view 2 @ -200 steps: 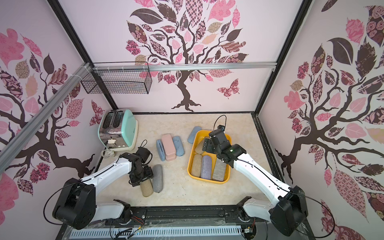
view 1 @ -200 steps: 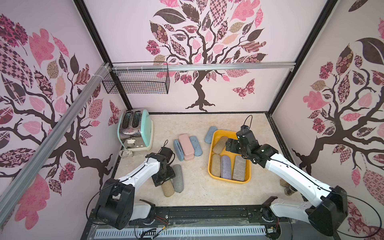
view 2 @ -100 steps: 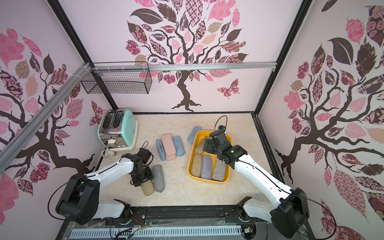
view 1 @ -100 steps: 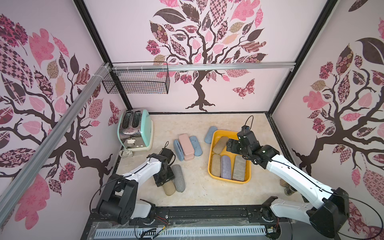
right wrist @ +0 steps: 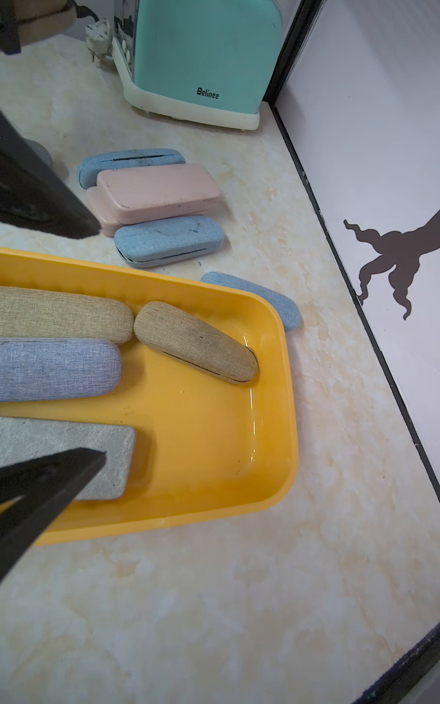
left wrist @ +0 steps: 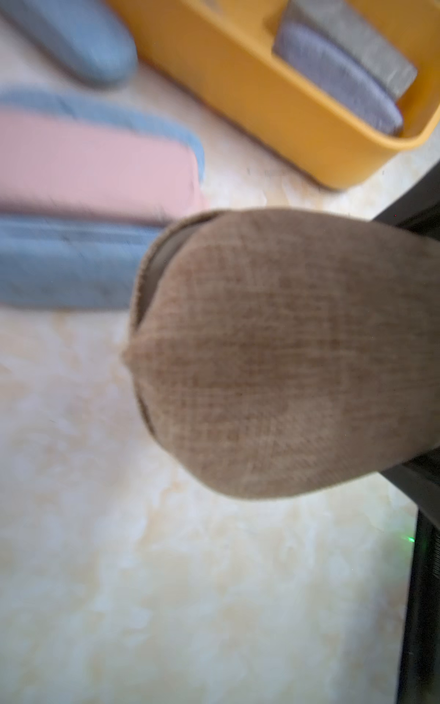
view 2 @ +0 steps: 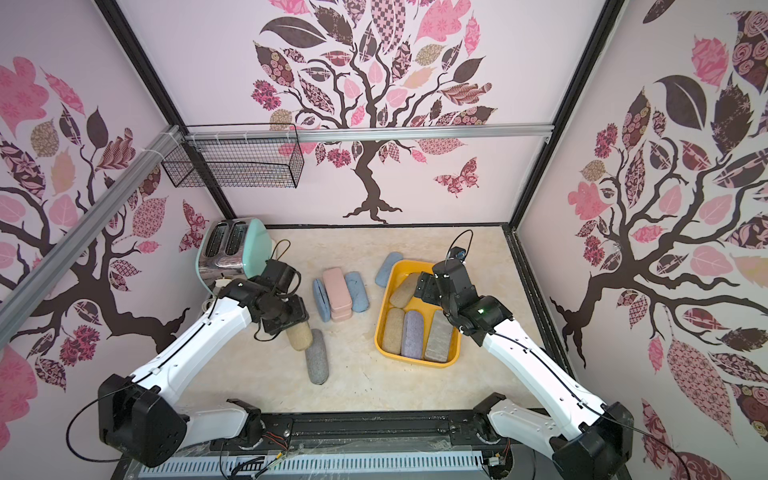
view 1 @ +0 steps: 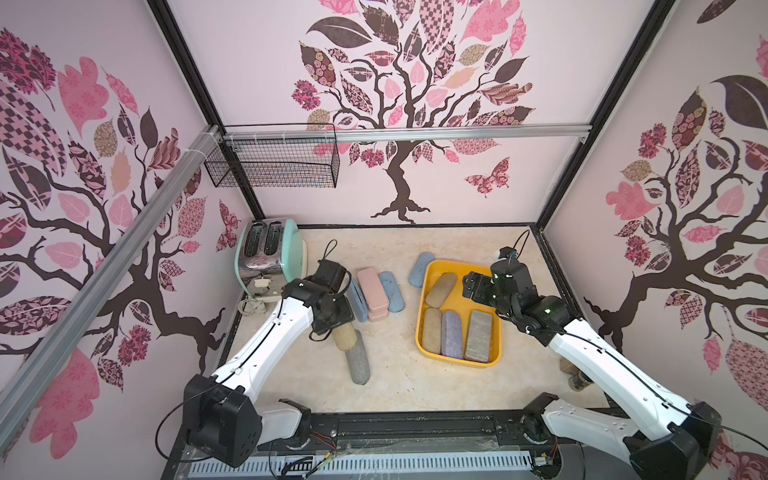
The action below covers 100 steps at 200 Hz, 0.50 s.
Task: Put the glasses cases into the storage boxes
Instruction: Pick up the glasses case at the center of the board, then place the glasses case in the storage box.
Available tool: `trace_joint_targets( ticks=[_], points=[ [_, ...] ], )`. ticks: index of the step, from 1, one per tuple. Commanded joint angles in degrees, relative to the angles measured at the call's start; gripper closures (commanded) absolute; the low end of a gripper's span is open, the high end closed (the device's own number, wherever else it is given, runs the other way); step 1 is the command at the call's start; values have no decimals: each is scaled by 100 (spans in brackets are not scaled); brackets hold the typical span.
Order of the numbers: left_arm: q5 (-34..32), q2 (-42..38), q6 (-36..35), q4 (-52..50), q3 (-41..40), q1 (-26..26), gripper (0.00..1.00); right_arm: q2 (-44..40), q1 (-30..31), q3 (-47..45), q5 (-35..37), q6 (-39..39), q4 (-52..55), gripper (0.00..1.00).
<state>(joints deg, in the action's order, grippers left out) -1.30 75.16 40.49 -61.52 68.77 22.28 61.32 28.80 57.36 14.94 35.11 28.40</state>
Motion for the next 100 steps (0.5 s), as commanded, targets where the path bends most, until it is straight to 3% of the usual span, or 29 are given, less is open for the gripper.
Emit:
trace_joint_targets(
  ticks=[1, 58, 100],
  points=[
    [-170, 373, -428, -5, 901, 251, 44, -216, -201, 91, -52, 124, 174, 11],
    [-67, 1973, -735, 618, 2579, 1285, 45, -491, -945, 50, -291, 287, 551, 11],
    [528, 3208, -926, 977, 3536, 1543, 46, -770, -1113, -186, -107, 321, 850, 11]
  ],
)
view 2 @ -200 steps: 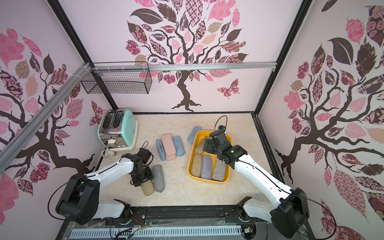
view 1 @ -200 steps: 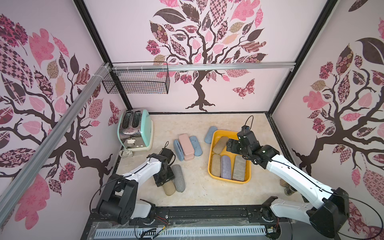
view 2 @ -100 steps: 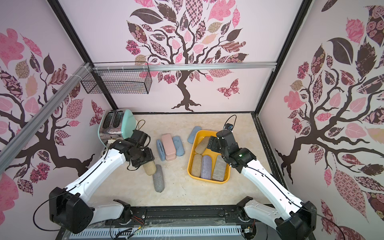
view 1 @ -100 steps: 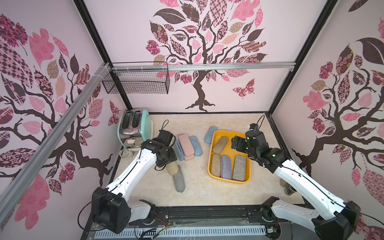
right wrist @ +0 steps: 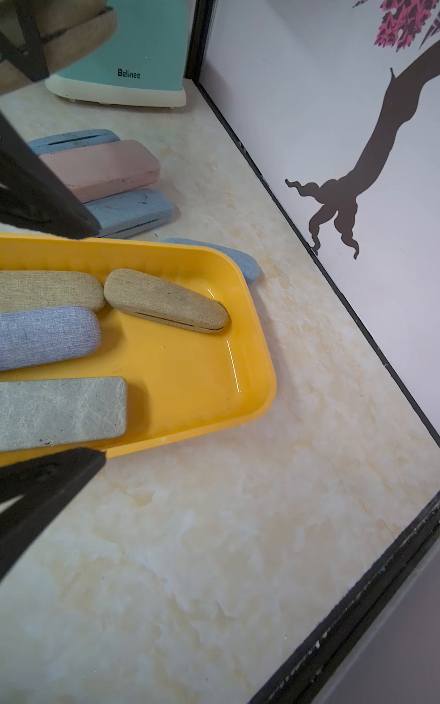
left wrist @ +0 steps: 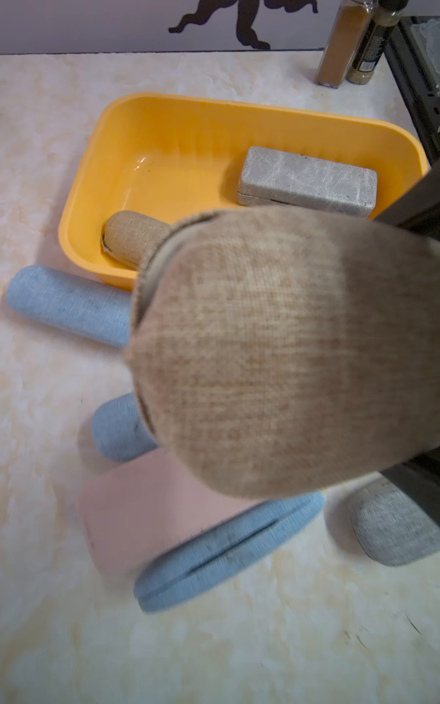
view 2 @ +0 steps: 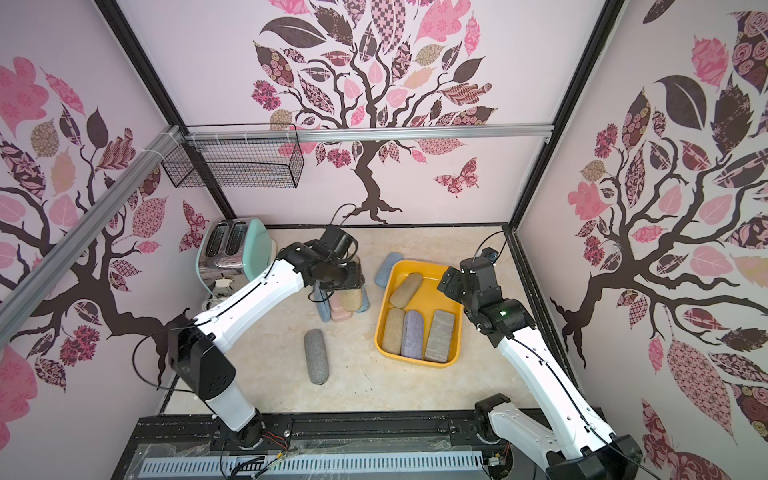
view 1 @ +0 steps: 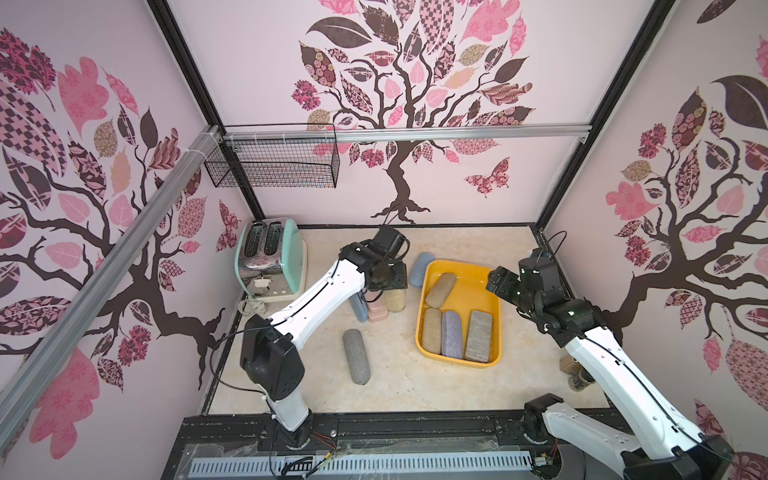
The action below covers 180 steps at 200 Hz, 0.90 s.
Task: Put the glasses cases into the storage boxes
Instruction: Place the glasses case in the storage box.
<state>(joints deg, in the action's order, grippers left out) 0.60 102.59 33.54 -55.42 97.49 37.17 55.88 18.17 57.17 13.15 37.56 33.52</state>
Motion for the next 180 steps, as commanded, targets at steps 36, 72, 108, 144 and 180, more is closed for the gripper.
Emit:
trace_joint_targets(
  ticks=[36, 72, 108, 144, 180],
  points=[
    [644, 1208, -412, 551, 1317, 174, 46, -287, -95, -215, 86, 99, 436, 11],
    [946, 1980, -527, 673, 2316, 398, 45, -331, -117, 2, 237, 65, 623, 11],
    [1143, 3162, -803, 339, 3809, 719, 45, -489, -133, 131, 311, 119, 867, 11],
    [1458, 3905, -718, 526, 4207, 827, 45, -606, -132, 205, 311, 160, 1078, 11],
    [1628, 4263, -564, 711, 4265, 851, 46, -730, -130, 73, 270, 229, 1126, 11]
  ],
)
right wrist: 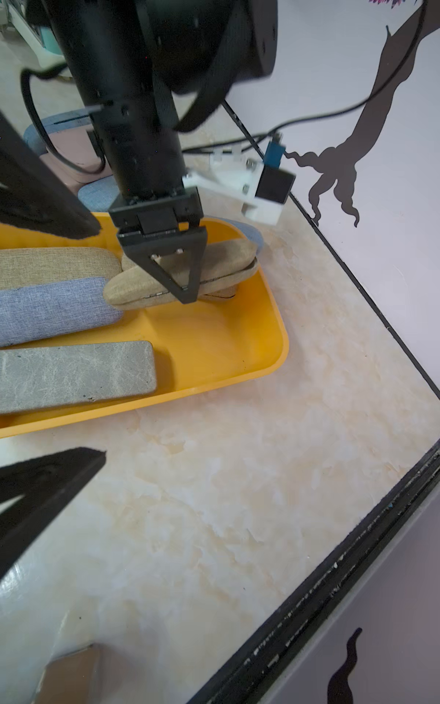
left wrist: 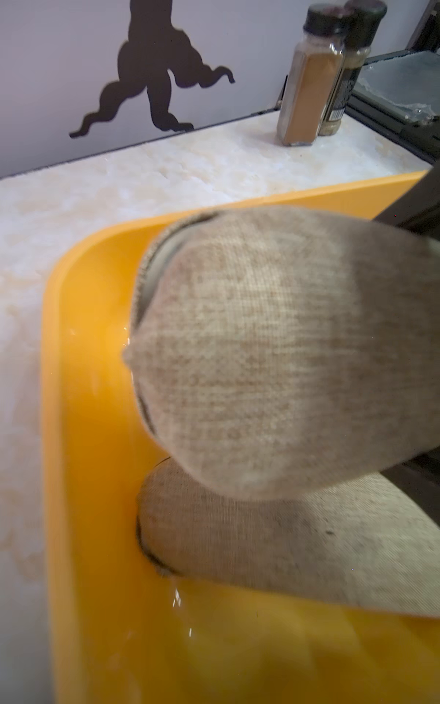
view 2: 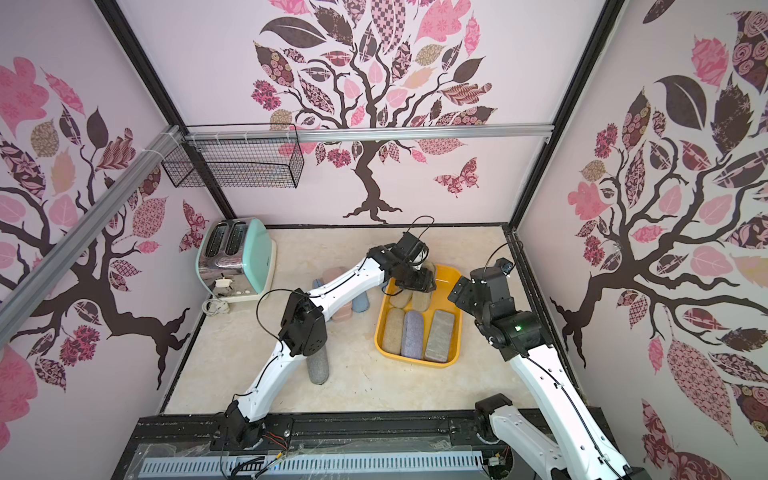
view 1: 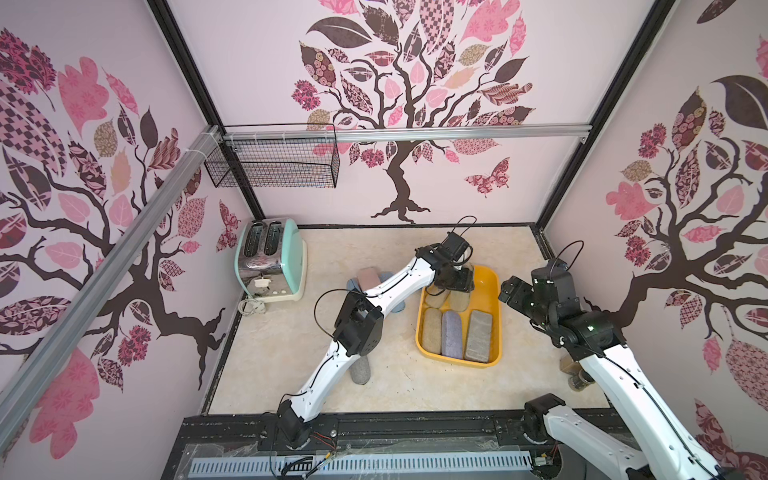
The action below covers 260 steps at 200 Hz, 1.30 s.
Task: Put the glasses cases into the storage boxes
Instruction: Place the glasses case in the storage box, then pick up the glasses case at the center of the board.
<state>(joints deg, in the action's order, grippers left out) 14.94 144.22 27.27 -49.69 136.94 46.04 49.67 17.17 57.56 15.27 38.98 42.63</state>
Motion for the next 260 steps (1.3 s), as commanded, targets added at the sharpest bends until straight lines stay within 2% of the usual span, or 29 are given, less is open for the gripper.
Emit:
trace_joint_targets(
  ticks=[1, 31, 50, 67, 72, 75, 124, 152, 174, 195, 210, 227, 260],
  points=[
    [194, 102, 66, 137, 322, -35, 46, -112, -29, 30, 57, 89, 213, 11],
    [135, 183, 76, 142, 315, -33, 45, -70, -29, -77, -94, 141, 125, 11],
    [51, 197, 129, 105, 312, -29, 37, -21, -34, -61, -163, 147, 96, 11],
    [35, 190, 171, 100, 297, -30, 25, -9, -30, -15, -167, 129, 91, 11],
    [50, 186, 181, 124, 289, -34, 8, -17, -29, -4, -171, 119, 94, 11],
    [78, 184, 182, 141, 281, -32, 3, -11, -36, 0, -168, 118, 95, 11],
    [217, 12, 317, 294, 259, -25, 3, -56, -32, 104, -164, 57, 138, 11],
    [279, -349, 424, 370, 125, -12, 3, -78, -31, 149, -277, -33, 48, 11],
    [237, -993, 468, 536, -217, -7, 3, -61, -29, 185, -488, -175, -47, 11],
    [-252, -1871, 360, 590, -822, -46, 3, -86, -34, 166, -878, -330, -254, 11],
    [-560, -2650, 368, 779, -1584, -163, 3, -81, -30, 112, -1179, -402, -403, 9],
    [-870, -3636, 465, 938, -2503, -411, 3, 48, -32, 120, -1411, -451, -465, 2],
    [-1538, -5723, 539, 1182, -4583, -1270, 3, 342, -38, 41, -1665, -498, -606, 0]
  ],
)
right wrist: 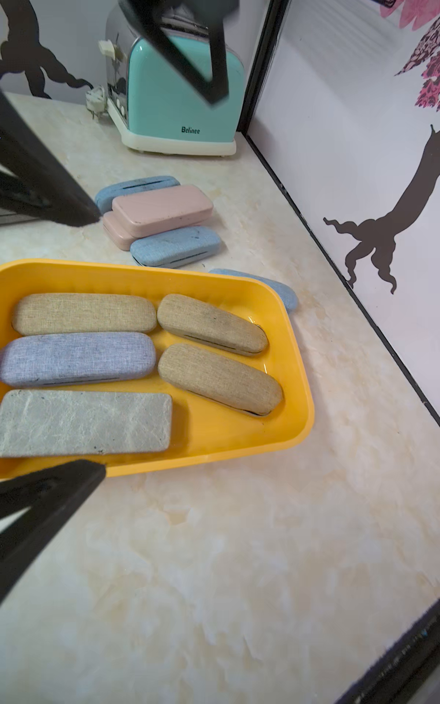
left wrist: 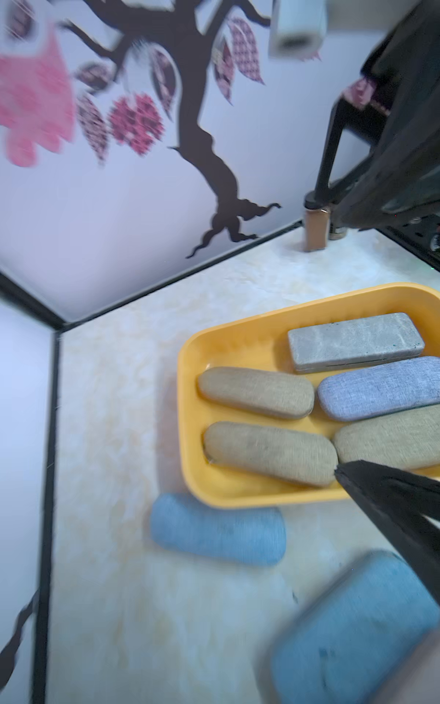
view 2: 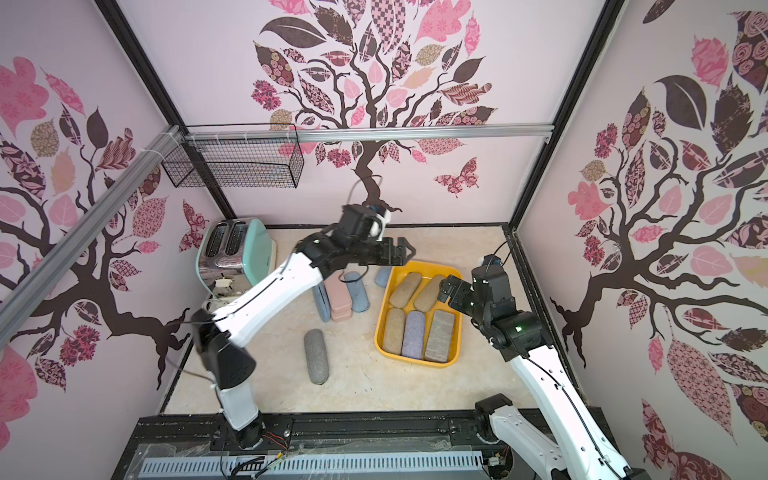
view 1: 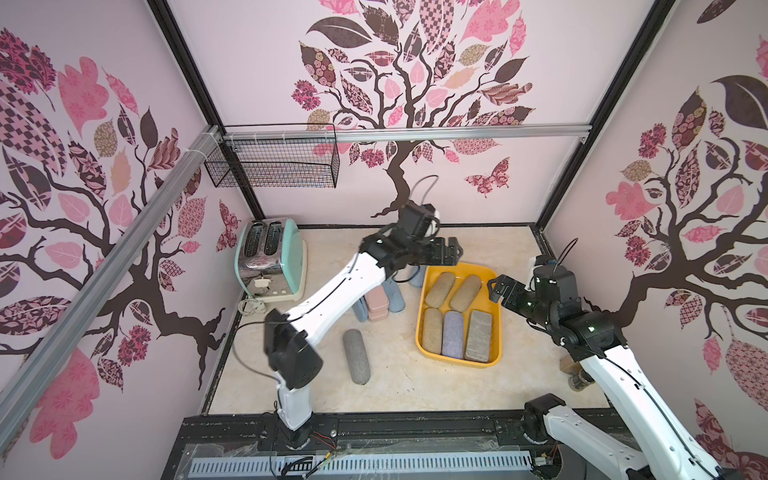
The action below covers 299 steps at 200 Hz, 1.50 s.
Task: Put the glasses cases into the storage boxes
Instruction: Pick up the glasses case at the center of the board.
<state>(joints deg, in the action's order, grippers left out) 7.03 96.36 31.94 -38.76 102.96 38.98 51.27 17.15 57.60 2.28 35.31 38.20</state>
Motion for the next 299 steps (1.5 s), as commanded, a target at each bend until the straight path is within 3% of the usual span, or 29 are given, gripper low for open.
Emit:
trace_joint_targets(
  ticks=[1, 25, 44, 70, 88, 108, 131, 195, 258, 299],
  points=[
    [-777, -1001, 69, 89, -1240, -592, 3, 191, -31, 34, -377, -130, -167, 0],
    [-1194, -2166, 82, 32, -2380, -1415, 3, 392, 77, -30, -558, -62, -397, 0],
    [-1201, -2747, 149, -40, -3165, -2221, 3, 636, 559, 30, -242, -34, -509, 0],
    [-382, -3152, 127, -63, -3959, -3417, 6, 1077, 1313, 204, -8, 152, -656, 0],
    [-84, -3341, -24, 5, -4430, -3910, 10, 1391, 1828, 300, 317, 255, -699, 0],
    [-510, -3509, -190, -139, -4783, -3974, 9, 1785, 2381, 433, 614, 413, -657, 1],
    [-569, -3691, -110, 73, -5284, -3975, 8, 2220, 2978, 517, 775, 452, -757, 1],
    [-252, -3042, 66, -68, -5114, -4161, 13, 3745, 4488, 1300, 811, 288, -1069, 1],
    [-569, -3018, 173, -217, -5120, -4375, 12, 5614, 5017, 2743, 852, 83, -480, 1],
    [-667, -2939, 189, -306, -5085, -4398, 12, 6358, 5066, 3380, 851, -71, -154, 2]
  ],
)
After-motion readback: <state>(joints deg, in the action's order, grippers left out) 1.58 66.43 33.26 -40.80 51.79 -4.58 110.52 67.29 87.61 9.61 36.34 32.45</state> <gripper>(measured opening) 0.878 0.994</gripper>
